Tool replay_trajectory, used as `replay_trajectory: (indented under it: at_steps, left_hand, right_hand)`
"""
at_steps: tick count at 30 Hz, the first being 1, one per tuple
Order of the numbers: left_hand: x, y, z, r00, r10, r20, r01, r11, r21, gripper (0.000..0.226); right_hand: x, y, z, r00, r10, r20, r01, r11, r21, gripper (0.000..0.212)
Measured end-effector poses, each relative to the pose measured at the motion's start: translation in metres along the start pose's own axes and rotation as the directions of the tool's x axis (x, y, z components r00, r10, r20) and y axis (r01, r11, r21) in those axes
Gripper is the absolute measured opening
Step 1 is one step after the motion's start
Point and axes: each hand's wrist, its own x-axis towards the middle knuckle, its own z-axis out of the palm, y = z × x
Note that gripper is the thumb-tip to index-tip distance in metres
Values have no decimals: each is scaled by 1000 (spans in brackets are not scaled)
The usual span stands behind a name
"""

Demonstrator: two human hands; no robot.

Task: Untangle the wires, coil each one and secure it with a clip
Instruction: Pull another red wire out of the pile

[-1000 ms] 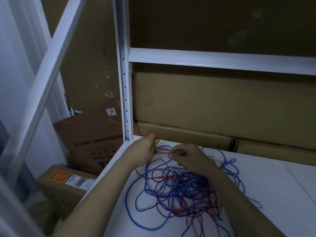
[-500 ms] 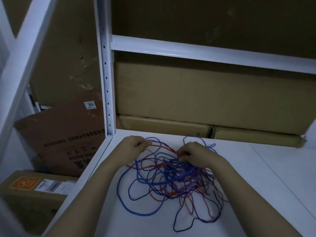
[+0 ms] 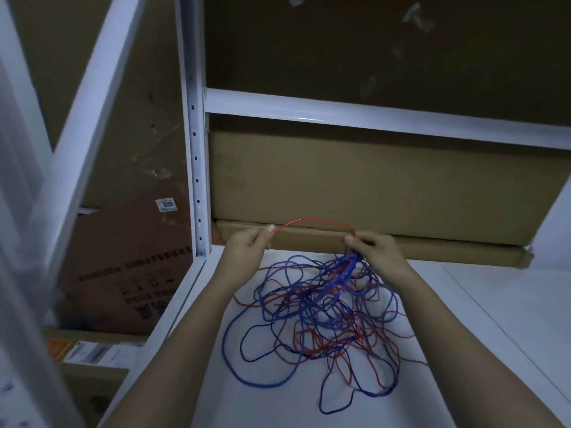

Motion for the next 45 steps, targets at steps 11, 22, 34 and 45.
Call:
replay_trajectory:
  at_steps: [11,22,34,45]
  left_hand:
    - [-20,70,-4,1000,4,25,-7,993,120,42]
    - [-50,123,-31,995,-27,93,17,994,107,27]
    - [-42,143,-55,992,41,119,-56,991,122,26]
    - [-24,120,-82,966,95,239,4,924,-381,30]
  right_hand:
    - [-2,-89,-24,986,41,-162,-10,981,193,19]
    - [-19,-167,-40,988,57,-147,24,866,500,10]
    - [-9,-211,-54,934,57,-351,238,635,735,18]
    - [-23,-185,-32,950,-88,-298,142,976,164,34]
